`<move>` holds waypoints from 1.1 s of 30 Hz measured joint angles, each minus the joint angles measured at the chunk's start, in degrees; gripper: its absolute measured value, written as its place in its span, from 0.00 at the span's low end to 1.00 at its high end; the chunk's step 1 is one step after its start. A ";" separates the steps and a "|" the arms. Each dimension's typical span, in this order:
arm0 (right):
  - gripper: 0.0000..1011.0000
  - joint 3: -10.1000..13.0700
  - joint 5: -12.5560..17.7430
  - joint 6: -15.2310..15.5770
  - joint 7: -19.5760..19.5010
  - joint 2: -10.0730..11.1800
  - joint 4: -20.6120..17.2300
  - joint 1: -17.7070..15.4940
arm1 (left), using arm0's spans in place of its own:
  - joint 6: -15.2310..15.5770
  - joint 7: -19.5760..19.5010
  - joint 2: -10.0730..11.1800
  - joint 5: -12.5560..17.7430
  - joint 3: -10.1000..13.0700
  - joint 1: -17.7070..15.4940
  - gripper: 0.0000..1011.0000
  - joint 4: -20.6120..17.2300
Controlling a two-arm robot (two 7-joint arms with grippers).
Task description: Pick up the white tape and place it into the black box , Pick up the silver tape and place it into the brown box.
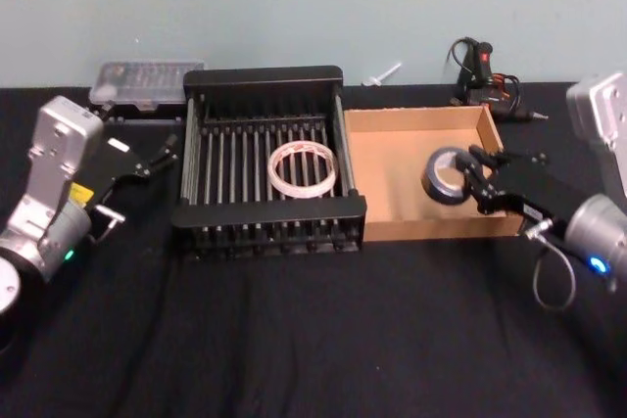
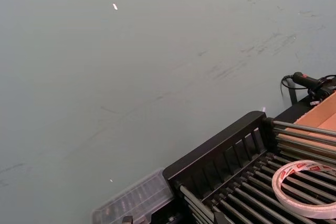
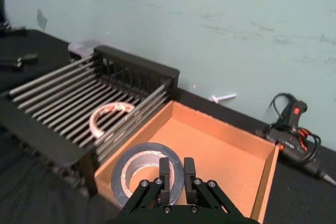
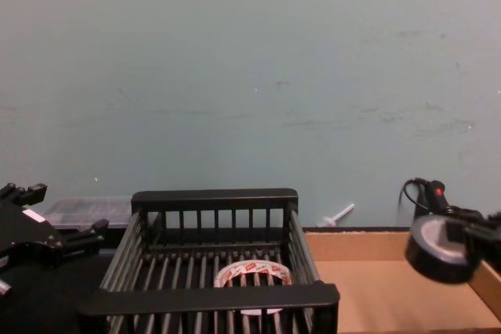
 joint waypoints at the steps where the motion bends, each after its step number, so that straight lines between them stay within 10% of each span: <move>1: 0.16 -0.16 0.22 0.29 0.02 -0.45 0.76 1.13 | 0.00 0.00 0.00 0.00 0.00 0.00 0.99 0.00; 33: 0.16 -6.78 -4.47 1.59 -2.01 -12.82 34.98 25.44 | 0.00 0.00 0.00 0.00 0.00 0.00 0.99 0.00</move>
